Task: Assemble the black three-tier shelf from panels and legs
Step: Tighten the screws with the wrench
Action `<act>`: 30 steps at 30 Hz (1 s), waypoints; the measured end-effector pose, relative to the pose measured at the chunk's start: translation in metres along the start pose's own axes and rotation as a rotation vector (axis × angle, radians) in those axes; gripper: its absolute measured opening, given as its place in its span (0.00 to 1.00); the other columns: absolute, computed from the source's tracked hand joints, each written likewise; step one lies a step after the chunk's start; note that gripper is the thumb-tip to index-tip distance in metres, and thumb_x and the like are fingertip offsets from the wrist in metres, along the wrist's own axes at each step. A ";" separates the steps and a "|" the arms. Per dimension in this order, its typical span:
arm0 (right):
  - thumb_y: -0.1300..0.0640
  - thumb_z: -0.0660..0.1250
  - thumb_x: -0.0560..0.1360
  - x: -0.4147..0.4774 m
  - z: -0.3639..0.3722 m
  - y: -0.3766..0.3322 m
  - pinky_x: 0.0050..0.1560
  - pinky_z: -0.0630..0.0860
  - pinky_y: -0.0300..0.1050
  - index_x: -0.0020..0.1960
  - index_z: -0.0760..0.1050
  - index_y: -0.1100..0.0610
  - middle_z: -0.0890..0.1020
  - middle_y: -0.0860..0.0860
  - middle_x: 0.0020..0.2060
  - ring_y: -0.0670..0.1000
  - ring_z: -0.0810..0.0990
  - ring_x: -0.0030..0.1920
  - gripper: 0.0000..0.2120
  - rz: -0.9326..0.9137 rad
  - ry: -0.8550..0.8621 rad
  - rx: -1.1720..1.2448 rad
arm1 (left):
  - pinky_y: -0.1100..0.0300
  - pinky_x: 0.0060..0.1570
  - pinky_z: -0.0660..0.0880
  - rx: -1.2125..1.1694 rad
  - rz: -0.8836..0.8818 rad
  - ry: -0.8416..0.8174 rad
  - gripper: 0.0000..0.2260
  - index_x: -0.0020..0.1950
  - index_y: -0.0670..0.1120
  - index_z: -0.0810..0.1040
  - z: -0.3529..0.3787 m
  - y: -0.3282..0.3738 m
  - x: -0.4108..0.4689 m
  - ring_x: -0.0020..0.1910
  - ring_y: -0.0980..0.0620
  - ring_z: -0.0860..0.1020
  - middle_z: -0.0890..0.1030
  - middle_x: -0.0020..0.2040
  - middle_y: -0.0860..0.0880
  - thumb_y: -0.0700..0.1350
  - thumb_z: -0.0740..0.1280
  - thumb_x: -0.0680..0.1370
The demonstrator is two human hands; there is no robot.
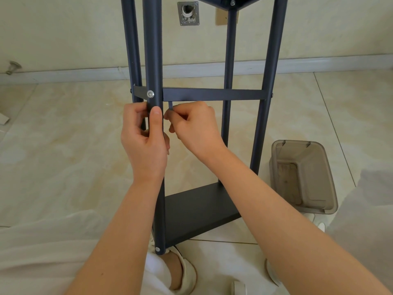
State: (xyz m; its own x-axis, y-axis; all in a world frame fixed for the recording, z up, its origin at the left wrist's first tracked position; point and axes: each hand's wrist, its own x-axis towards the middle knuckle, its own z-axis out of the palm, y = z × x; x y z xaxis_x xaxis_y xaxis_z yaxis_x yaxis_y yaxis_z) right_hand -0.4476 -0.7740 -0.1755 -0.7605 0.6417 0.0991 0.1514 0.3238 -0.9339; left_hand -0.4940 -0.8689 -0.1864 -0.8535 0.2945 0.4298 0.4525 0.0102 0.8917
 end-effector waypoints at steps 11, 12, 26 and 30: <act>0.62 0.63 0.81 0.000 0.008 0.006 0.41 0.77 0.37 0.39 0.82 0.65 0.83 0.54 0.31 0.45 0.79 0.30 0.15 -0.066 0.017 0.004 | 0.59 0.21 0.68 -0.010 -0.001 0.003 0.03 0.50 0.48 0.71 -0.001 -0.002 0.000 0.21 0.46 0.71 0.79 0.40 0.54 0.44 0.63 0.84; 0.63 0.63 0.81 0.000 0.009 0.007 0.39 0.75 0.32 0.39 0.82 0.65 0.83 0.55 0.32 0.45 0.79 0.30 0.14 -0.070 0.016 0.018 | 0.59 0.21 0.67 -0.013 -0.003 0.005 0.04 0.50 0.49 0.71 -0.001 -0.002 0.000 0.21 0.46 0.71 0.79 0.40 0.54 0.43 0.63 0.84; 0.64 0.66 0.79 0.010 0.021 0.020 0.39 0.75 0.30 0.44 0.83 0.66 0.83 0.52 0.33 0.37 0.78 0.29 0.09 -0.197 0.125 0.089 | 0.56 0.20 0.69 0.000 -0.005 -0.016 0.06 0.49 0.54 0.71 -0.001 -0.002 0.001 0.21 0.45 0.72 0.78 0.43 0.46 0.44 0.62 0.84; 0.62 0.65 0.80 0.008 0.020 0.020 0.41 0.79 0.37 0.45 0.83 0.65 0.84 0.54 0.34 0.40 0.79 0.31 0.11 -0.170 0.109 0.058 | 0.56 0.20 0.69 0.002 -0.008 -0.024 0.06 0.49 0.54 0.71 0.000 -0.002 0.001 0.21 0.45 0.71 0.78 0.41 0.54 0.44 0.62 0.84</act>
State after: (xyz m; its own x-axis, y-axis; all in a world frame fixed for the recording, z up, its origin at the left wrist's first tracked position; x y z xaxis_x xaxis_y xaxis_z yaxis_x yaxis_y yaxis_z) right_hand -0.4634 -0.7760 -0.2005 -0.6984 0.6539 0.2909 -0.0126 0.3952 -0.9185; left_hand -0.4955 -0.8692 -0.1877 -0.8508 0.3168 0.4193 0.4464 0.0146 0.8947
